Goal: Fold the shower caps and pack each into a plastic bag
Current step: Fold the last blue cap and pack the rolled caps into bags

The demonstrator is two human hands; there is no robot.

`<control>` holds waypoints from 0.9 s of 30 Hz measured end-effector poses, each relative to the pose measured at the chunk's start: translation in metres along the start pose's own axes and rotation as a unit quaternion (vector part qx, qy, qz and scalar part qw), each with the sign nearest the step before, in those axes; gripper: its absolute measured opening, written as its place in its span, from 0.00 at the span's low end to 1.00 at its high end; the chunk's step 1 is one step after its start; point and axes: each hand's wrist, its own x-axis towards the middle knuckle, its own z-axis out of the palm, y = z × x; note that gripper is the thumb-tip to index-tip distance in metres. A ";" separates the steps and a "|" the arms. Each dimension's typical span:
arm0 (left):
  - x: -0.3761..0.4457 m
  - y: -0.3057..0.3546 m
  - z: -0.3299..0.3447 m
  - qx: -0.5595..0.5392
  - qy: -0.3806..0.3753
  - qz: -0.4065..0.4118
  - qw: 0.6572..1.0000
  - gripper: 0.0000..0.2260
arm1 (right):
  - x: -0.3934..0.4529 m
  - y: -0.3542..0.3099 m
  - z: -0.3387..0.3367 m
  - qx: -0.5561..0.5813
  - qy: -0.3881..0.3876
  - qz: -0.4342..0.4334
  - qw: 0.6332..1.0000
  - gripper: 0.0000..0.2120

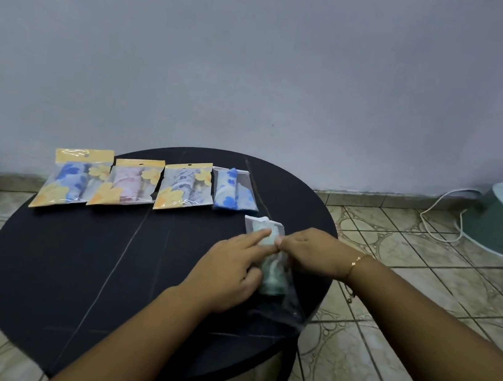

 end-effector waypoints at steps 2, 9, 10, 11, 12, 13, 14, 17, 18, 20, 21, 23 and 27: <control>-0.004 0.001 0.000 -0.016 -0.002 0.013 1.000 0.28 | -0.010 0.002 0.006 0.006 0.026 -0.041 0.999 0.11; -0.011 -0.003 -0.003 -0.084 -0.052 -0.032 0.995 0.19 | -0.040 0.023 0.034 -0.011 0.131 -0.139 0.982 0.22; -0.011 -0.004 -0.003 -0.097 -0.048 -0.040 0.993 0.20 | -0.044 0.026 0.037 -0.014 0.130 -0.137 0.982 0.22; -0.012 -0.004 -0.003 -0.102 -0.040 -0.044 0.993 0.19 | -0.047 0.029 0.040 -0.039 0.131 -0.150 0.979 0.20; -0.012 -0.004 -0.002 -0.096 -0.026 -0.035 0.994 0.17 | -0.049 0.032 0.042 -0.087 0.139 -0.178 0.970 0.17; -0.011 -0.004 0.000 -0.074 -0.009 -0.017 0.997 0.14 | -0.051 0.034 0.044 -0.140 0.157 -0.216 0.954 0.14; -0.011 -0.002 0.002 -0.049 0.011 0.011 0.999 0.11 | -0.052 0.037 0.046 -0.186 0.172 -0.248 0.935 0.13; -0.013 0.002 0.006 -0.012 0.026 0.089 0.996 0.03 | -0.056 0.044 0.052 -0.237 0.173 -0.285 0.913 0.14; -0.014 0.003 0.006 -0.017 0.017 0.095 0.995 0.04 | -0.057 0.044 0.052 -0.232 0.160 -0.281 0.917 0.15; -0.019 0.005 0.001 -0.052 -0.016 0.054 0.997 0.06 | -0.062 0.044 0.052 -0.206 0.143 -0.256 0.934 0.15; -0.021 0.005 -0.004 -0.076 -0.037 0.025 0.996 0.07 | -0.065 0.045 0.052 -0.193 0.139 -0.241 0.941 0.15; -0.025 0.005 -0.015 -0.112 -0.081 -0.007 0.990 0.08 | -0.071 0.045 0.052 -0.172 0.120 -0.212 0.955 0.16; -0.037 0.000 -0.027 -0.104 -0.149 0.020 0.983 0.16 | -0.078 0.042 0.054 -0.184 0.097 -0.191 0.959 0.24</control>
